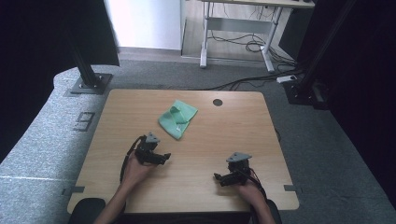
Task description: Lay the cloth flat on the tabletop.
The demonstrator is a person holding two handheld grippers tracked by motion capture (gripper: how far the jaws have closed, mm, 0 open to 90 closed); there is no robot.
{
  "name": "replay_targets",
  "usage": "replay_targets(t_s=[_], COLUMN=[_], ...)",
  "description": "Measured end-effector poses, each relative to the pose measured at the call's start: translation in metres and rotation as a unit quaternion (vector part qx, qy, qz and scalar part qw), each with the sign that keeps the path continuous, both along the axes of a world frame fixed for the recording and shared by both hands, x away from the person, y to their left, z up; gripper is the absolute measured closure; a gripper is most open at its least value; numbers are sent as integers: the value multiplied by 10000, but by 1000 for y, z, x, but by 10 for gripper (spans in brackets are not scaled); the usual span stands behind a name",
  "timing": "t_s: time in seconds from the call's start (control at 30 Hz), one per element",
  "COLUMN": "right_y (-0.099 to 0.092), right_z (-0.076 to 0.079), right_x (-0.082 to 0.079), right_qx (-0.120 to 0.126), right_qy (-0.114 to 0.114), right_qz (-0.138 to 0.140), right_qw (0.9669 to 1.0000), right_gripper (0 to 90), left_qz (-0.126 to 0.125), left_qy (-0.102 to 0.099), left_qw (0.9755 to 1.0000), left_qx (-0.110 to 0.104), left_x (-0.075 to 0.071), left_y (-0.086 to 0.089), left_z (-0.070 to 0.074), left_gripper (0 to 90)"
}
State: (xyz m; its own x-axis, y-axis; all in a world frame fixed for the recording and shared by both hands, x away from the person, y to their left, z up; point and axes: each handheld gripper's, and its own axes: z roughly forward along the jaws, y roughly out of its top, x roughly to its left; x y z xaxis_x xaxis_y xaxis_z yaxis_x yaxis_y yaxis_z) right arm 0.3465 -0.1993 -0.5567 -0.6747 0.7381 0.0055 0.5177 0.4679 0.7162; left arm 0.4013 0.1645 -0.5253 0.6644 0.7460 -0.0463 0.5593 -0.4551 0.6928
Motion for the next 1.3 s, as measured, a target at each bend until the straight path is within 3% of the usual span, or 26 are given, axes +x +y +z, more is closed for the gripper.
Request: replay_targets(t_s=[0.4,0.57,0.83,1.07,1.23,1.3], right_y=[0,0,-1,-1,-1,-1], right_z=[0,0,0,0,0,0], right_x=[0,-1,-1,-1,-1,-1], right_qx=[3,4,5,5,9,10], right_qy=[-1,-2,3,4,5,6], right_qz=[-5,-3,-5,-3,5,5], right_qw=[10000,10000,10000,10000,10000,10000], right_gripper=[0,0,0,0,0,0], left_qz=[-163,-263,-357,-343,-273,-243], left_qy=[-166,-192,-143,-178,-79,1], left_qw=[9997,9995,9991,9992,9995,9997], left_qx=[-74,-46,-175,-80,-140,-22], left_x=[27,42,63,78,89,92], left_y=[-13,-27,-44,-56,-57,-56], left_z=[13,18,18,18,10,4], left_gripper=[290,326,402,460,539,555])
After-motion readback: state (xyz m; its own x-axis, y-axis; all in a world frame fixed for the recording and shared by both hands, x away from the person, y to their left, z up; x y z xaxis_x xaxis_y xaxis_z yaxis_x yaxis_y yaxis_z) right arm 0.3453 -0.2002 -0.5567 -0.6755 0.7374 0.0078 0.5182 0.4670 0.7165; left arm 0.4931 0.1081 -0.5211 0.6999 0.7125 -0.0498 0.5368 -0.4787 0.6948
